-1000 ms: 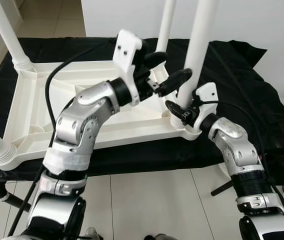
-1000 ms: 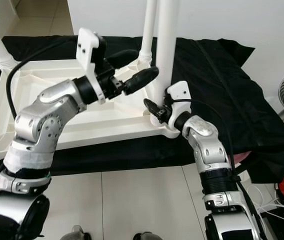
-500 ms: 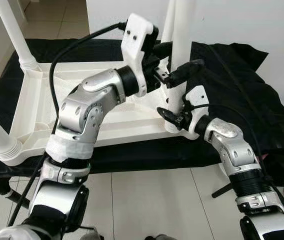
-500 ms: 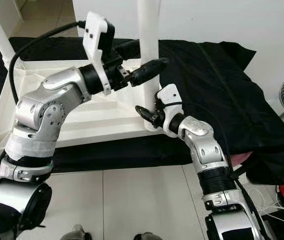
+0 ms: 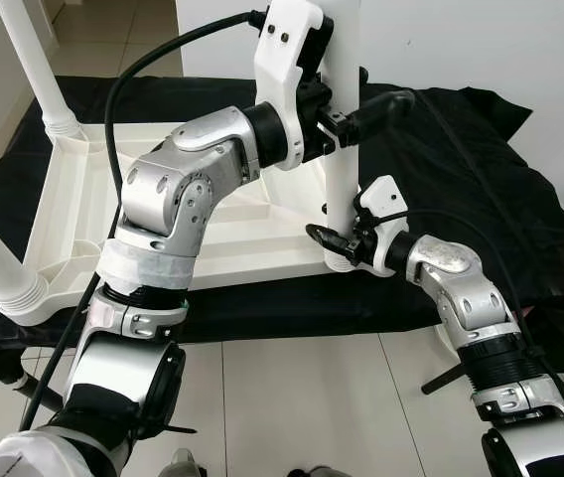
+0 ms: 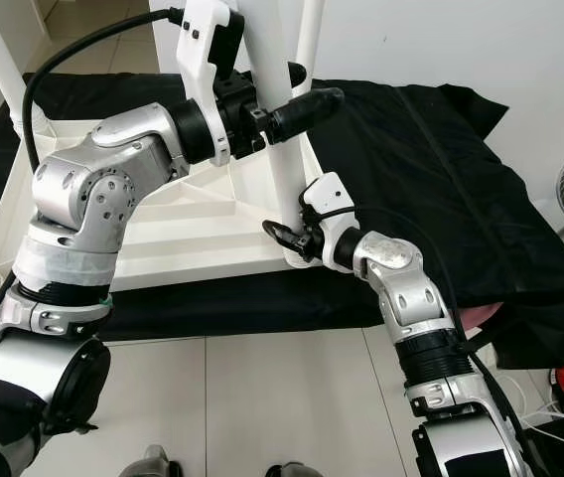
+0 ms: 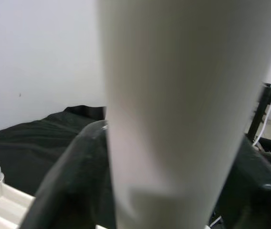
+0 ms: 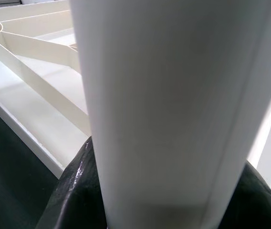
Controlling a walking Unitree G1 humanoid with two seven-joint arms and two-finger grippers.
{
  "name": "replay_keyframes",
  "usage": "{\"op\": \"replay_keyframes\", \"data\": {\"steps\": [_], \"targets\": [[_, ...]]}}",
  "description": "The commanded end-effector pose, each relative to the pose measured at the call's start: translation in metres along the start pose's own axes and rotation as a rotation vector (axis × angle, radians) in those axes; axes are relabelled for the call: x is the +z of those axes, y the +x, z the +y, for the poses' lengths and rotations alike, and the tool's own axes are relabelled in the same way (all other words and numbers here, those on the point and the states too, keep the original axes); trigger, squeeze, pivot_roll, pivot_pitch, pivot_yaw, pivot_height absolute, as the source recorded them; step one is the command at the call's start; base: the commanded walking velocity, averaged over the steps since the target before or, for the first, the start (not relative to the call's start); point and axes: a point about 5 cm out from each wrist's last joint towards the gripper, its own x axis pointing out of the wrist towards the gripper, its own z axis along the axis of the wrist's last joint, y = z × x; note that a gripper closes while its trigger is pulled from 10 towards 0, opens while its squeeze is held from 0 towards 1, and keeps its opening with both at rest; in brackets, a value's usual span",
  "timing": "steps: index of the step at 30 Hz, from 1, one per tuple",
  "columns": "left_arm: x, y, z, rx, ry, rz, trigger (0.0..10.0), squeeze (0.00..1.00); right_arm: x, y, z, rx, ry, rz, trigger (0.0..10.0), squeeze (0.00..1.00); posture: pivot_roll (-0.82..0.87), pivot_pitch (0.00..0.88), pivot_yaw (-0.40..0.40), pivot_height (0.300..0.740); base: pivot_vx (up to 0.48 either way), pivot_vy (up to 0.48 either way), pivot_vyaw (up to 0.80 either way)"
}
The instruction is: Building children table
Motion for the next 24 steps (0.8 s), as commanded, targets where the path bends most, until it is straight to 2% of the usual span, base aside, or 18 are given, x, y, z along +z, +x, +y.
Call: {"op": "replay_keyframes", "data": {"steps": [1, 8, 14, 15, 16, 21, 22, 24], "targets": [[0.003, 0.002, -0.002, -0.019, -0.008, 0.007, 0.0, 0.00, 0.003, -0.002, -0.007, -0.018, -0.021, 0.009, 10.0, 0.00, 0.04, 0.038, -0.079, 0.740, 0.000, 0.000, 0.00], [0.004, 0.002, -0.004, -0.037, -0.001, 0.011, 0.0, 0.00, 0.004, -0.001, -0.010, -0.038, -0.016, 0.009, 10.0, 0.00, 0.04, 0.040, -0.079, 0.740, 0.000, 0.000, 0.00], [0.008, 0.004, -0.002, -0.010, 0.016, 0.006, 0.0, 0.00, 0.006, 0.001, -0.011, -0.061, -0.007, -0.008, 10.0, 0.00, 0.04, 0.040, -0.079, 0.740, 0.000, 0.000, 0.00], [0.010, 0.005, 0.000, 0.014, 0.016, 0.016, 6.6, 0.00, 0.007, 0.002, -0.012, -0.089, 0.012, -0.018, 10.0, 0.81, 0.04, 0.037, -0.078, 0.740, 0.000, 0.000, 0.00], [0.011, 0.007, 0.001, 0.041, 0.007, 0.021, 10.0, 0.00, 0.007, 0.004, -0.014, -0.120, 0.038, -0.025, 10.0, 1.00, 0.04, 0.036, -0.078, 0.740, 0.000, 0.000, 0.00], [0.013, 0.009, 0.004, 0.108, 0.007, 0.036, 10.0, 0.00, 0.008, 0.007, -0.016, -0.182, 0.046, -0.037, 10.0, 1.00, 0.04, 0.032, -0.078, 0.740, 0.000, 0.000, 0.00], [0.018, 0.013, 0.007, 0.155, -0.005, 0.021, 10.0, 0.00, 0.010, 0.010, -0.018, -0.244, 0.034, -0.046, 10.0, 1.00, 0.04, 0.027, -0.076, 0.740, 0.000, 0.000, 0.00], [0.021, 0.014, 0.009, 0.174, -0.008, 0.016, 10.0, 0.00, 0.011, 0.012, -0.019, -0.269, 0.030, -0.048, 10.0, 1.00, 0.04, 0.027, -0.076, 0.740, 0.000, 0.000, 0.00]]}}
